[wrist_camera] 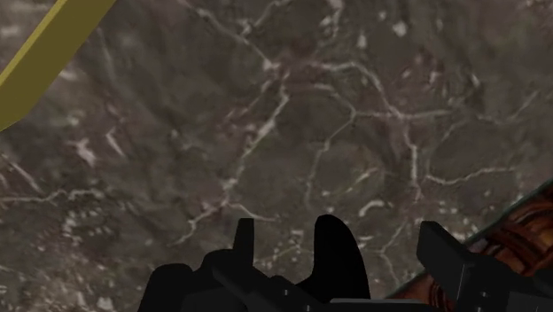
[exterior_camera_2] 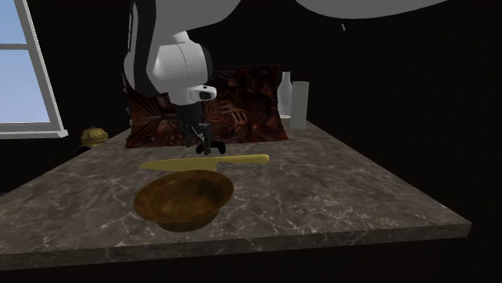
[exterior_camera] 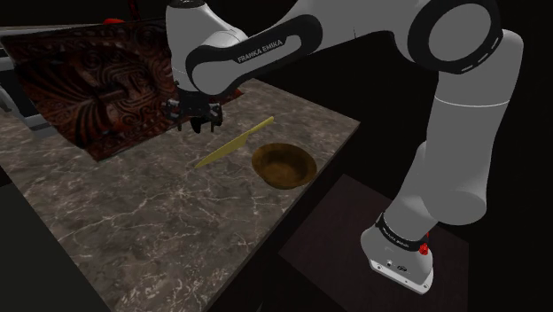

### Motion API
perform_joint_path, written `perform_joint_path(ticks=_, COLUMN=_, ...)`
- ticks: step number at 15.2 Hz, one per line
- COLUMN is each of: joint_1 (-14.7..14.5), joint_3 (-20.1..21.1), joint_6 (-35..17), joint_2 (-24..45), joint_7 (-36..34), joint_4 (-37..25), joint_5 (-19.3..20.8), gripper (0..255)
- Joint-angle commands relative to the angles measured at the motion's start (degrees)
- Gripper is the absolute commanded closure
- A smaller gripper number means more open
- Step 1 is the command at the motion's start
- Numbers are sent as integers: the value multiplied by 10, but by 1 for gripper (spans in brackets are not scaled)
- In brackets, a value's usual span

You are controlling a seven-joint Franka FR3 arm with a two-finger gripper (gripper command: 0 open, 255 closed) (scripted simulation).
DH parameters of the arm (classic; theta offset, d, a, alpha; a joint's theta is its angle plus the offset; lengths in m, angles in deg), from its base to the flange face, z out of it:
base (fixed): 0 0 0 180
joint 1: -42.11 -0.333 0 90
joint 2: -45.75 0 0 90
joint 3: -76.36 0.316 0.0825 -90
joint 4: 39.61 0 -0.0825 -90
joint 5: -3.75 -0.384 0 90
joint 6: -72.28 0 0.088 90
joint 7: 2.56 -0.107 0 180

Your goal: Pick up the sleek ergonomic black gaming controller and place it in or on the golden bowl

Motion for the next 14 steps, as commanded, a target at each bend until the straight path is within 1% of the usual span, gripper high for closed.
perform_joint_path(ticks=1, joint_1=0, joint_3=0, joint_6=0, joint_2=0, joint_7=0, joint_4=0, joint_5=0, gripper=255)
perform_joint_path(ticks=10, joint_1=0, joint_3=0, joint_6=0, joint_2=0, joint_7=0, joint_4=0, joint_5=0, gripper=255)
perform_joint_path(ticks=14, joint_1=0, joint_3=2, joint_6=26, joint_2=-11, joint_7=6, joint_4=-16, joint_5=-5, gripper=255)
